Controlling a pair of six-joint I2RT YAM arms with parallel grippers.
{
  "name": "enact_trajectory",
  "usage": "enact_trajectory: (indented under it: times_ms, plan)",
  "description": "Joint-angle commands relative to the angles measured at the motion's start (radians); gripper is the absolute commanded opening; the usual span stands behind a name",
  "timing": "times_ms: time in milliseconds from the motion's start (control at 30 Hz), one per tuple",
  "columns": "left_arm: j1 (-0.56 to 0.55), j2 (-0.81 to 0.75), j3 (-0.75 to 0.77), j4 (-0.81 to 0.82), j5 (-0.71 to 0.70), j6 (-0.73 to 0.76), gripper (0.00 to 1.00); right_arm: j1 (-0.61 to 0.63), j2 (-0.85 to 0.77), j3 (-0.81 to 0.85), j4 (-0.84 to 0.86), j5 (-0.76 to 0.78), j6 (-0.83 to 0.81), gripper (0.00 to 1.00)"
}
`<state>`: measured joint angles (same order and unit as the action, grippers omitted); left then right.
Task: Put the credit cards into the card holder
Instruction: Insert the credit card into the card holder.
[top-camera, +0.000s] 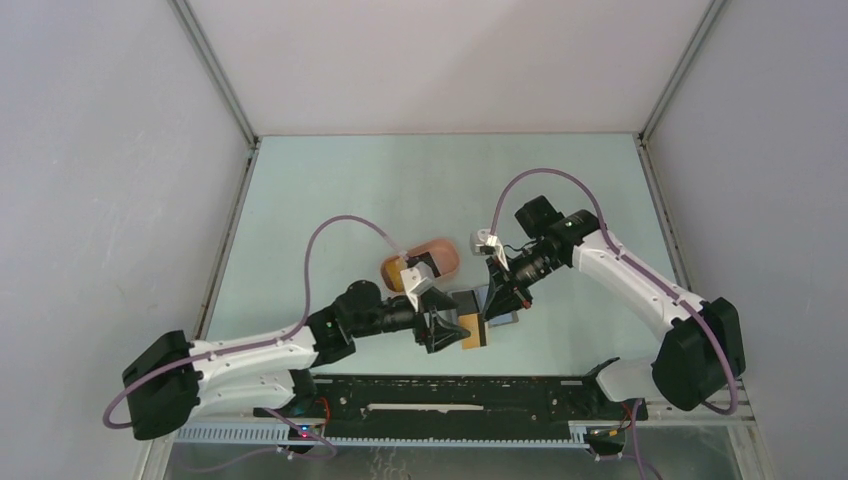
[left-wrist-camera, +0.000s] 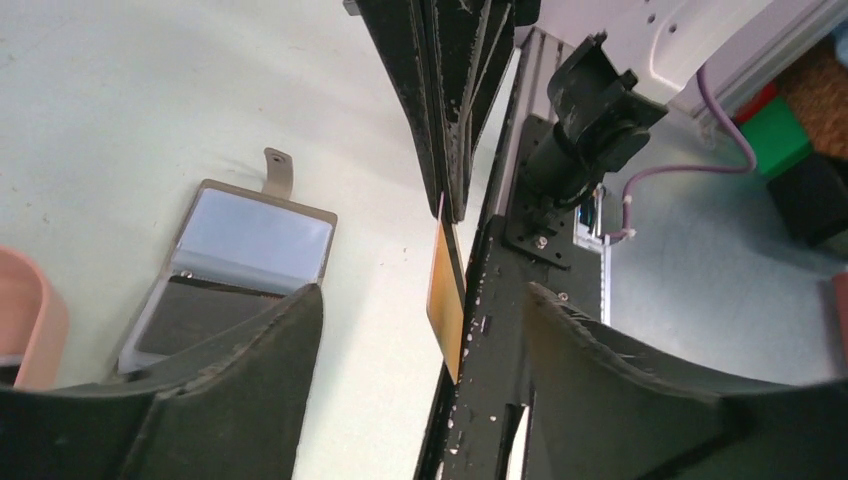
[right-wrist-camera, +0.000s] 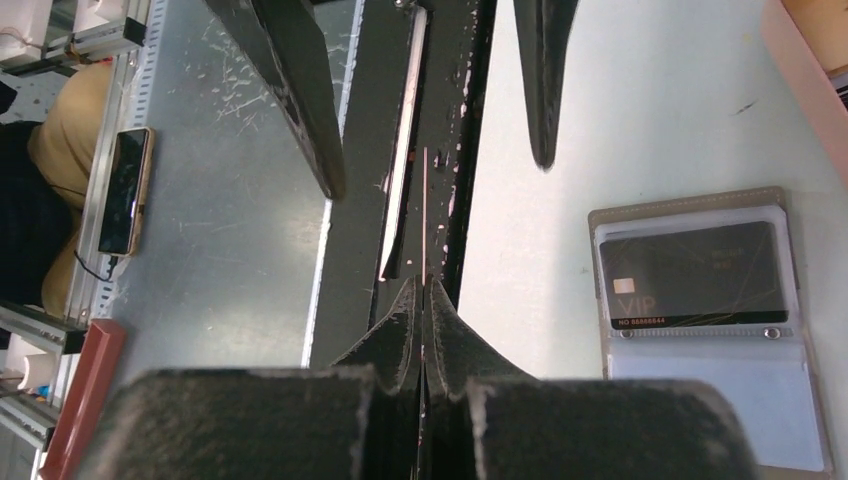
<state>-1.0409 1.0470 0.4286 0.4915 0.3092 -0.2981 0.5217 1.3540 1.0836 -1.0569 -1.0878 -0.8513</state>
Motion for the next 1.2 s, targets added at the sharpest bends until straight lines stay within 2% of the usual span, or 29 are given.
enact_trajectory:
  times_ms: [0,100,267,700,1167]
  plan:
    - [0.012,-0.116,-0.123,0.157,-0.068,-0.063,0.82,-0.017,0.027,0.046,-0.075,-0.042,-0.070,0.00]
    - [0.016,-0.176,-0.199,0.229,-0.068,-0.108,0.85,-0.023,0.039,0.046,-0.077,-0.048,-0.071,0.00]
    - [0.016,-0.170,-0.216,0.266,-0.048,-0.161,0.80,-0.024,0.066,0.054,-0.088,-0.064,-0.070,0.00]
    - [0.019,0.045,-0.150,0.436,0.032,-0.233,0.45,-0.037,0.087,0.062,-0.106,-0.083,-0.083,0.00]
    - [0.032,0.114,-0.148,0.542,0.065,-0.288,0.38,-0.036,0.099,0.061,-0.103,-0.078,-0.078,0.00]
